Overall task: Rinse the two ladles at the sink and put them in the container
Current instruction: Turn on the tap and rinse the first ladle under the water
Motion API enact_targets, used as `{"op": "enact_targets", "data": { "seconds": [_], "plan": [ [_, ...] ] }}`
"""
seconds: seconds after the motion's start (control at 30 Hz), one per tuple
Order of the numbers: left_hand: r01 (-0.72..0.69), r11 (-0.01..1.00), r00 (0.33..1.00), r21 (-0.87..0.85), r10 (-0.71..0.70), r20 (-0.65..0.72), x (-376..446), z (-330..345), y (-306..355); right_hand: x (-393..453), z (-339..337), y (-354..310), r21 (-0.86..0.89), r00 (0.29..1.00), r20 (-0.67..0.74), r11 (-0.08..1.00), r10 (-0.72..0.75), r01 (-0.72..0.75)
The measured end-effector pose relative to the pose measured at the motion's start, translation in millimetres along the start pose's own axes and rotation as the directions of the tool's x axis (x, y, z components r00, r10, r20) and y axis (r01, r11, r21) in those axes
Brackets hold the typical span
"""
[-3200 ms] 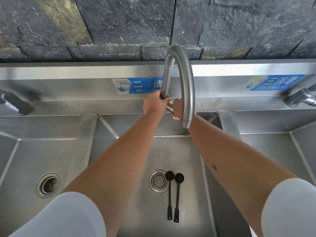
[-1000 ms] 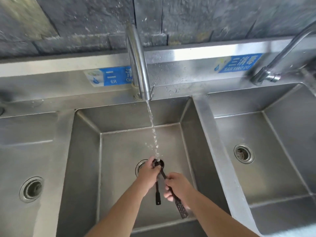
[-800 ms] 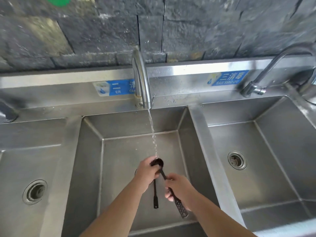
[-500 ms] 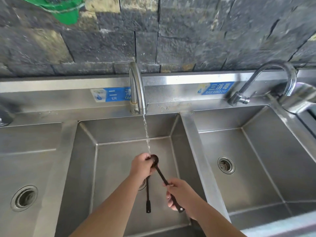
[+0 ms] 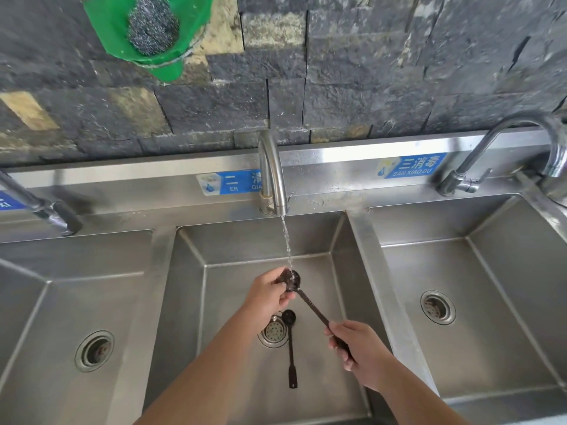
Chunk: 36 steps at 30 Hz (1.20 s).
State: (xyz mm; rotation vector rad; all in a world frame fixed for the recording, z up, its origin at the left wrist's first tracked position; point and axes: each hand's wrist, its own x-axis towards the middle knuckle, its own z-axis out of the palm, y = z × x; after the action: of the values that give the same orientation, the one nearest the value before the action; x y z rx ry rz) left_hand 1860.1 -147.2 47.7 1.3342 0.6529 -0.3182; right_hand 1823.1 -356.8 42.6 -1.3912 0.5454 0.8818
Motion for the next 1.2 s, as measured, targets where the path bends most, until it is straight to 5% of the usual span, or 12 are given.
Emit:
{"op": "enact_targets", "data": {
  "seconds": [0.33,0.63,0.9,1.2],
  "plan": [
    [-0.076,0.981,0.995,-0.178,0.063,-0.077,-17,-2,19,4,-7,-18,0.437,0.993,-0.034,0.892,-0.112,0.116],
    [-0.146,0.953,0.981,-0.264,0.106,-0.162,-33,-27,41,29,22,-36,0.636,0.988,-0.006,0.762,-0.157,0.125],
    [-0.203,0.885,0.975,-0.418,0.143,-0.171,-38,-29,49,33,29,-57,0.689,0.986,-0.036,0.710,-0.165,0.144],
    [-0.341,0.824,0.932,-0.452,0.236,-0.275,-54,-68,52,44,75,-75,0.670,0.980,0.092,0.739,-0.175,0.069]
  ]
}}
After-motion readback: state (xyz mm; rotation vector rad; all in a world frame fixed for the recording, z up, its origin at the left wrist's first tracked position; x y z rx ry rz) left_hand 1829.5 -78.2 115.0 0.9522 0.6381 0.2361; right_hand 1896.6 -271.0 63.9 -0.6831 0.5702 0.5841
